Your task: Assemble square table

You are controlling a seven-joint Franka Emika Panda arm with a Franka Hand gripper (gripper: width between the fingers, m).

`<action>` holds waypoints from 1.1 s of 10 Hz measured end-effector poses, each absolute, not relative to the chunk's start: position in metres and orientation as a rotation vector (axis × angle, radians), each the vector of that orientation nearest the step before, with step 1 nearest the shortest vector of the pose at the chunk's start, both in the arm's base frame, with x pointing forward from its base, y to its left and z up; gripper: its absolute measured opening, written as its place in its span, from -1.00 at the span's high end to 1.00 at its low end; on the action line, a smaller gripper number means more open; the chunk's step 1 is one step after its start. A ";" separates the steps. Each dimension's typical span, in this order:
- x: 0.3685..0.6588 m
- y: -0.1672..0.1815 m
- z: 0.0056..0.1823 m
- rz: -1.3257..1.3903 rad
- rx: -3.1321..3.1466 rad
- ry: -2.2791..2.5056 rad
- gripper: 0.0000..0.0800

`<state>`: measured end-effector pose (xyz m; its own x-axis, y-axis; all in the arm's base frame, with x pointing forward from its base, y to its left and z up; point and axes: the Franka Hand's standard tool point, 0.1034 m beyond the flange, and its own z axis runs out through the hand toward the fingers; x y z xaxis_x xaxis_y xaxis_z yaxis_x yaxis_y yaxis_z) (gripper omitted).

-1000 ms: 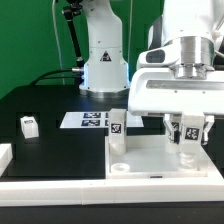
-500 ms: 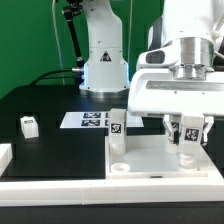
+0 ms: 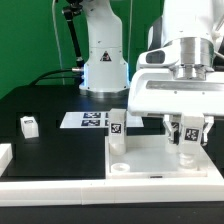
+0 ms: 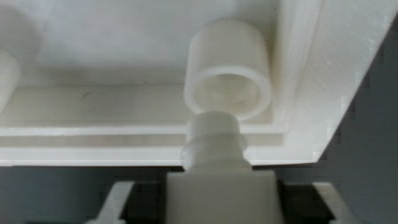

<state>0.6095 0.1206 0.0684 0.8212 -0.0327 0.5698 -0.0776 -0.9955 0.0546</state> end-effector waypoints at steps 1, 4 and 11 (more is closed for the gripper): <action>0.610 0.121 0.068 0.913 2.926 -0.088 0.26; 0.610 0.121 0.068 0.913 2.926 -0.087 -0.59; 0.610 0.121 0.068 0.913 2.925 -0.087 -0.59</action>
Offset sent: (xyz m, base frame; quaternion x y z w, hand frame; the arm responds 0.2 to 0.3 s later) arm 0.0000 0.0000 0.0000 0.0000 0.0000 0.0000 1.0000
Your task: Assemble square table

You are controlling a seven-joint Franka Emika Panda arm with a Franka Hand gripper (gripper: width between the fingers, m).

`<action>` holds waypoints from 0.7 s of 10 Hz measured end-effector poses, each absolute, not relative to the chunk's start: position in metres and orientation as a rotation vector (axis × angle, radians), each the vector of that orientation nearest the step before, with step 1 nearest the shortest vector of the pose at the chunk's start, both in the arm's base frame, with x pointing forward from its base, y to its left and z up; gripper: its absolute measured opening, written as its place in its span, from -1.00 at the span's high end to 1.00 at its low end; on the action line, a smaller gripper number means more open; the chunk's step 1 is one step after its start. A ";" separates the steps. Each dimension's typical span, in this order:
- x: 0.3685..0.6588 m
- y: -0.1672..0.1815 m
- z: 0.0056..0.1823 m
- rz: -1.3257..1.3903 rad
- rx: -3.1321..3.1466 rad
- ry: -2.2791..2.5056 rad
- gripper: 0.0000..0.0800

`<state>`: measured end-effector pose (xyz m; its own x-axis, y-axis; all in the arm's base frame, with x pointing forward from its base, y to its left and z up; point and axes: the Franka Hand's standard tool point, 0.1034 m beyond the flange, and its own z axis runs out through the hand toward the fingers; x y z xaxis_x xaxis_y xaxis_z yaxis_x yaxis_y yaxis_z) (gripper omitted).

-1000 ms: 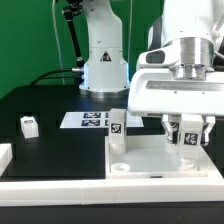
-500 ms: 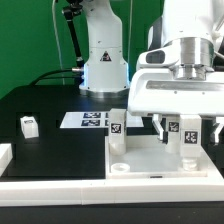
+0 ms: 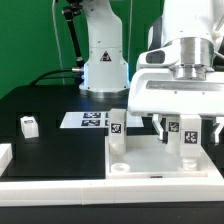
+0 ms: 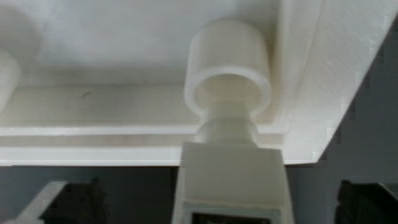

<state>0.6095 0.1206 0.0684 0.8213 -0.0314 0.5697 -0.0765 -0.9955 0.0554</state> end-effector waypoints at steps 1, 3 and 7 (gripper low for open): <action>0.610 0.121 0.068 0.913 2.925 -0.087 -0.59; 0.610 0.121 0.068 0.913 2.925 -0.086 -0.13; 0.611 0.120 0.076 0.913 2.929 -0.070 0.28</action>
Offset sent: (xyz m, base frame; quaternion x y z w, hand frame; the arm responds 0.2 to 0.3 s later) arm 0.0000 0.0000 0.0000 0.0000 0.0000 0.0000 1.0000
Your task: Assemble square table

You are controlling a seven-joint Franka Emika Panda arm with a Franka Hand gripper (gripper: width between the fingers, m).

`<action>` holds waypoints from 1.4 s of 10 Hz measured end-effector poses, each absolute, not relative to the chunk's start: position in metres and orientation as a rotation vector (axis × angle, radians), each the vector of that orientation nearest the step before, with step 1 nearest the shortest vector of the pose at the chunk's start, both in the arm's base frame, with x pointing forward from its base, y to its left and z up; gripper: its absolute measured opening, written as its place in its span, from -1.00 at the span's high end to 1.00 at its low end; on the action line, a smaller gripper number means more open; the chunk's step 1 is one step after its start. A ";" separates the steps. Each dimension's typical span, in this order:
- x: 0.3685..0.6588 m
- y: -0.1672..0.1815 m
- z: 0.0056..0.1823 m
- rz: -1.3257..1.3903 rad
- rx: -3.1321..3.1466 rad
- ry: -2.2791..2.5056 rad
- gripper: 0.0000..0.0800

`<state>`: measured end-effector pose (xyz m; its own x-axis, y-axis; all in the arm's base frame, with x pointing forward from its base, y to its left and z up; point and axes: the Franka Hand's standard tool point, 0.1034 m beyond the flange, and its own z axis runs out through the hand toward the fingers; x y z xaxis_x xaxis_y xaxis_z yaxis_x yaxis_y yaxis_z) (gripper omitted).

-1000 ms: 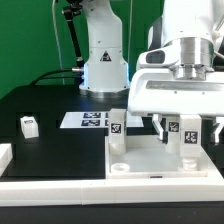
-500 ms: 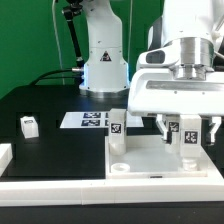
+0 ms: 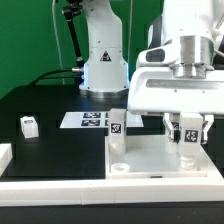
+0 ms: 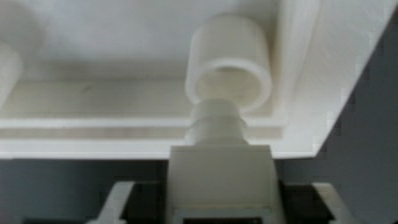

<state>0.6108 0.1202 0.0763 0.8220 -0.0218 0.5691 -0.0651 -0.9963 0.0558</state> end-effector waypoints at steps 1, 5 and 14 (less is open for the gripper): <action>0.610 0.120 0.083 0.920 2.933 -0.068 0.28; 0.610 0.110 0.085 0.905 2.953 -0.060 0.28; 0.612 0.109 0.077 0.805 2.999 -0.066 0.27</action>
Offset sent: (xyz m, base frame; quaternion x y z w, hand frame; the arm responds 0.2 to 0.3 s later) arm -0.0020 0.0159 -0.0073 0.0715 -0.0478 0.0084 0.9963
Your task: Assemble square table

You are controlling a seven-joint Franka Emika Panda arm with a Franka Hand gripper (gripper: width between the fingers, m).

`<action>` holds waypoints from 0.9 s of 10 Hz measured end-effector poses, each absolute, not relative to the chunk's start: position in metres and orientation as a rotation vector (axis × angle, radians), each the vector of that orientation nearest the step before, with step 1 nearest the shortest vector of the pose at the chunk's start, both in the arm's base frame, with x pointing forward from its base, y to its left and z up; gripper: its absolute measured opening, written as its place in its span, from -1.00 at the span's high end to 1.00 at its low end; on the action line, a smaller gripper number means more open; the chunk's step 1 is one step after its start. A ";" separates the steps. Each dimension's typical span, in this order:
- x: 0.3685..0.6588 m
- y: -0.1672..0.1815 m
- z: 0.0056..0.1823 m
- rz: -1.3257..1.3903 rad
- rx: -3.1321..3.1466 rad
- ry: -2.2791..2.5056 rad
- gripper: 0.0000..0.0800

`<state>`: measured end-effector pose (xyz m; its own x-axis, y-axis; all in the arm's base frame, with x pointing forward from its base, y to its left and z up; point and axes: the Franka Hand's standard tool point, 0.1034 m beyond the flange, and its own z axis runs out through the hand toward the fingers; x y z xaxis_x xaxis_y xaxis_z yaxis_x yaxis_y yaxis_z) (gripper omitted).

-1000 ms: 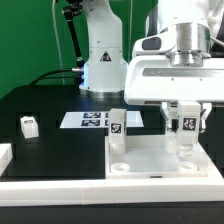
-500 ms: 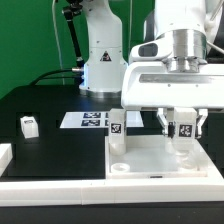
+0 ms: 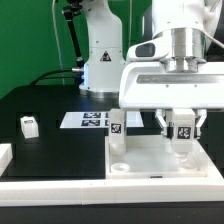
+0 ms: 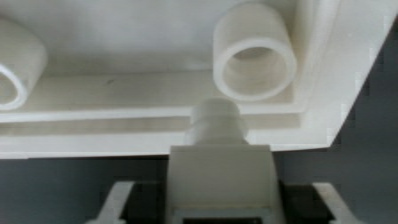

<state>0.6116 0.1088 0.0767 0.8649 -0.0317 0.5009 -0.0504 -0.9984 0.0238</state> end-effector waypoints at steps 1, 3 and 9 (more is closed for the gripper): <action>0.611 0.110 0.075 0.799 3.001 -0.063 0.27; 0.609 0.117 0.074 0.799 3.011 -0.073 0.27; 0.605 0.124 0.073 0.774 3.026 -0.073 0.27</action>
Offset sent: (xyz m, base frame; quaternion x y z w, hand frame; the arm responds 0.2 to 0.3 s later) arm -0.0119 0.0162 -0.0003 -0.0381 0.0130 0.0278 0.9988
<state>0.6054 0.1235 0.0728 0.8761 -0.0406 0.4805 -0.0493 -0.9988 0.0055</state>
